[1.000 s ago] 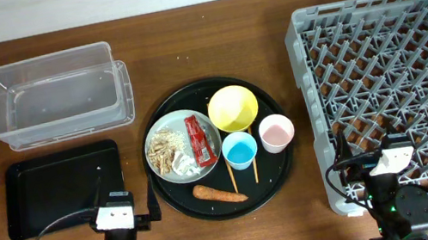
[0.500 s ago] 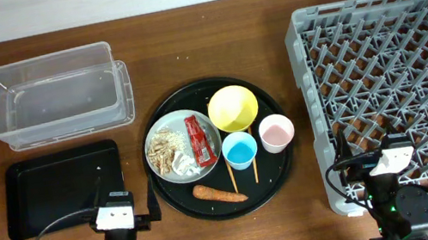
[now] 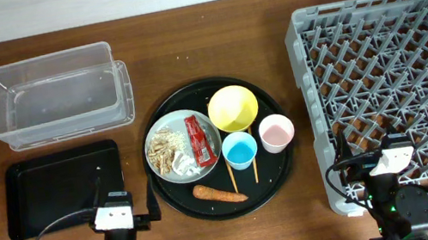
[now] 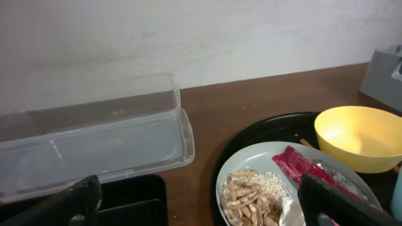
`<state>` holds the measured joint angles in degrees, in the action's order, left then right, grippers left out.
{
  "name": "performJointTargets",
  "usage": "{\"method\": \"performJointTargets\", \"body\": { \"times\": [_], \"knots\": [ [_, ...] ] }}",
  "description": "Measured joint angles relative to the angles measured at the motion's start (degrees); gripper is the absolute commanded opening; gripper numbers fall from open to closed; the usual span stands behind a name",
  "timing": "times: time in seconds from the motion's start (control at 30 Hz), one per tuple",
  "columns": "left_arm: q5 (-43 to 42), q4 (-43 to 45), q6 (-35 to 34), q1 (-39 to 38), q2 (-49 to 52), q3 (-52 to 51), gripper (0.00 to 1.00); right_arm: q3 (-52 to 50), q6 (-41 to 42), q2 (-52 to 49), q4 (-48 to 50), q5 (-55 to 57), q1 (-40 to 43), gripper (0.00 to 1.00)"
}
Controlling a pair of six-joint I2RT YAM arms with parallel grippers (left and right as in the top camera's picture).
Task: Sort waste into correct bins and load items into the dishwasher rack
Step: 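Move the left gripper toward the white plate on the platter, then grasp the white tissue with the left gripper and carry it to the clear bin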
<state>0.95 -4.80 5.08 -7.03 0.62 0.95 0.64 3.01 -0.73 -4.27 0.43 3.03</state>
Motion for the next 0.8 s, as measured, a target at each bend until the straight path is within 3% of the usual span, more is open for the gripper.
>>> {"method": "performJointTargets", "body": {
  "times": [0.13, 0.27, 0.57, 0.73, 0.8],
  "knots": [
    [0.4, -2.4, -1.4, 0.0, 0.1, 0.9, 0.99, 0.3, 0.0, 0.0, -0.4, 0.0, 0.0, 0.98],
    [0.6, -13.0, -1.9, 0.0, 4.6, 8.5, 0.99, 7.1, 0.0, -4.9, -9.6, 0.0, 0.0, 0.98],
    [-1.1, -32.3, -2.5, 0.0, 30.5, 32.1, 0.99, 33.5, 0.0, -30.9, -33.5, 0.0, 0.0, 0.98],
    [-3.8, -38.1, -2.6, -0.1, 46.7, 42.5, 0.99, 40.7, 0.0, -40.7, -41.0, -2.0, 0.0, 0.98],
    [-7.9, -46.5, -2.6, -0.1, 56.2, 50.5, 0.99, 42.3, 0.0, -41.8, -41.5, -4.7, 0.0, 0.98]
  ]
}}
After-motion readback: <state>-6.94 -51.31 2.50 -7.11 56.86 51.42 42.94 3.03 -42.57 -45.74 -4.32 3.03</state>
